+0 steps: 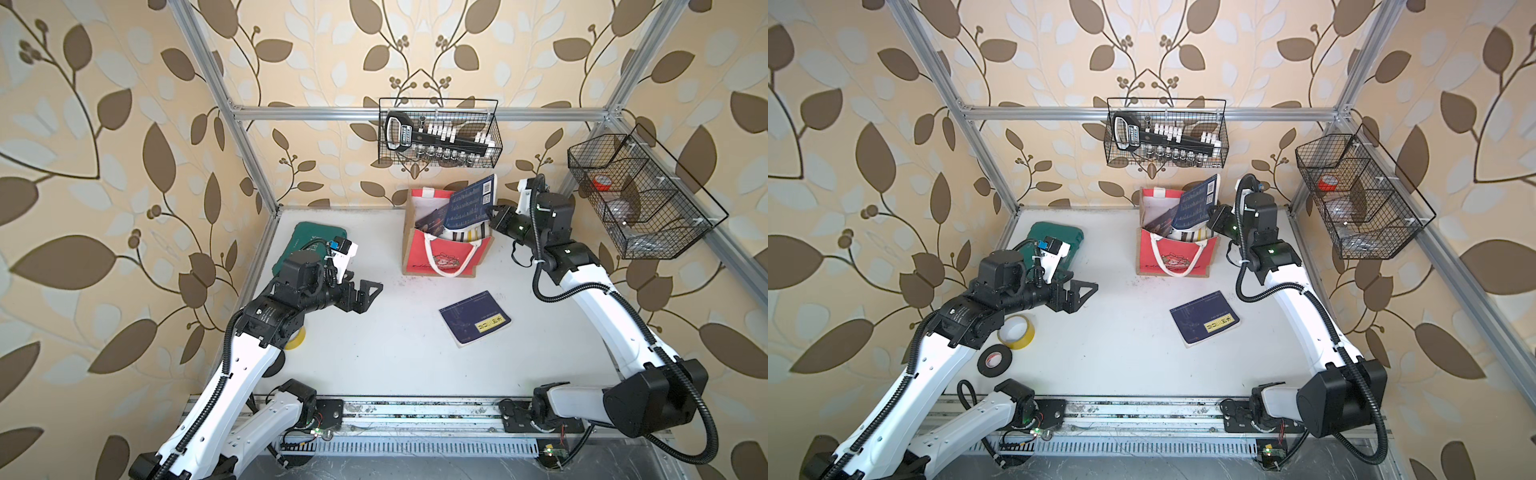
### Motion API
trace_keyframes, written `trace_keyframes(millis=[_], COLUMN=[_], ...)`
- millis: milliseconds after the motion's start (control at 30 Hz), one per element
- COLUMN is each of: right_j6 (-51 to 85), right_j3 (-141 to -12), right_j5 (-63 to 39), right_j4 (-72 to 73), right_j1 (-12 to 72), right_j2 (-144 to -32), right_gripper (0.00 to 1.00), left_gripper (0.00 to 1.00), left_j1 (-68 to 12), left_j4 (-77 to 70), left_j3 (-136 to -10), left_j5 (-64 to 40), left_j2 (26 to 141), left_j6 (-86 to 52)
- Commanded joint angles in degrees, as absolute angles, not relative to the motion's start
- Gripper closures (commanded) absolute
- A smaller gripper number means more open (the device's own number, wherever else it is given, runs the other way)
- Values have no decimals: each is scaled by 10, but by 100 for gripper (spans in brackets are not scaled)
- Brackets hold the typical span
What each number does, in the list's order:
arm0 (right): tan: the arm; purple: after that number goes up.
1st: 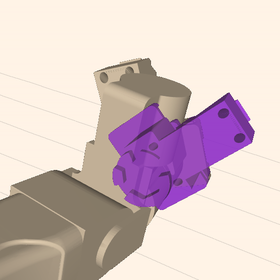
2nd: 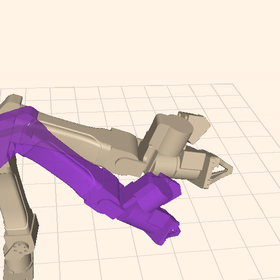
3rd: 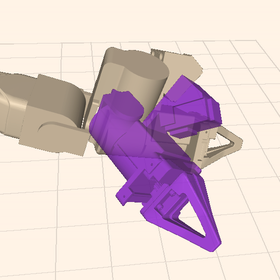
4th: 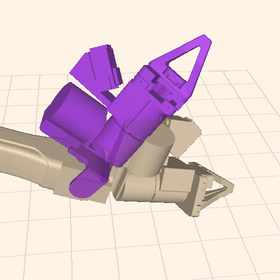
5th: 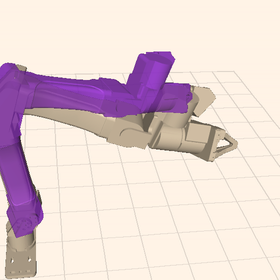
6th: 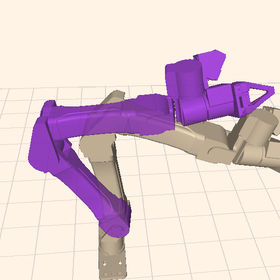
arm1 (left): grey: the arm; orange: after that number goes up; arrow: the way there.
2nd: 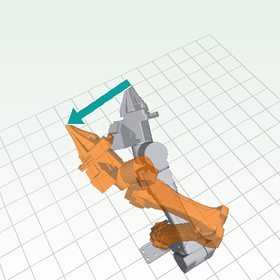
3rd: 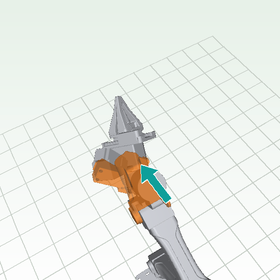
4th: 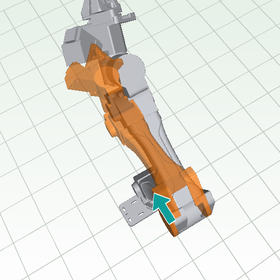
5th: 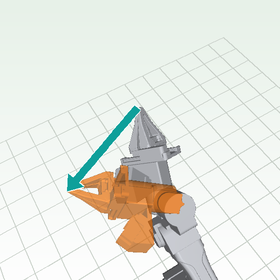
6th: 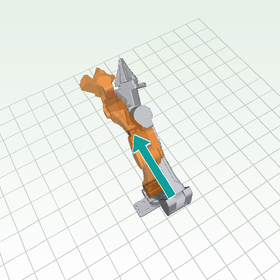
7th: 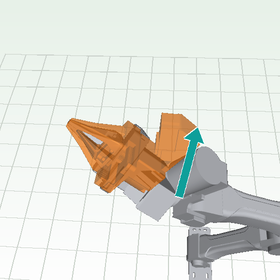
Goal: Put the books into the canvas bag
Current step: Place the book in the canvas bag.
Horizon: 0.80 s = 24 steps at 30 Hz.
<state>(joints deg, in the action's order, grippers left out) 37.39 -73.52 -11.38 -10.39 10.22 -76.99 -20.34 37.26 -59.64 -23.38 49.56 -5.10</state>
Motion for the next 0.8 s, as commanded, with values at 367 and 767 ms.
trace_keyframes(millis=[367,767], right_j6=[366,398], right_j3=[-736,-738], right_j5=[-134,-108], right_j4=[29,12], right_j1=[174,186], right_j2=[-738,-793], right_gripper=[100,100], left_gripper=[1,1], left_j1=[-188,-182], left_j4=[347,345], left_j3=[-592,-590], left_j5=[-240,-245], left_j2=[492,492], left_j6=[-60,-62])
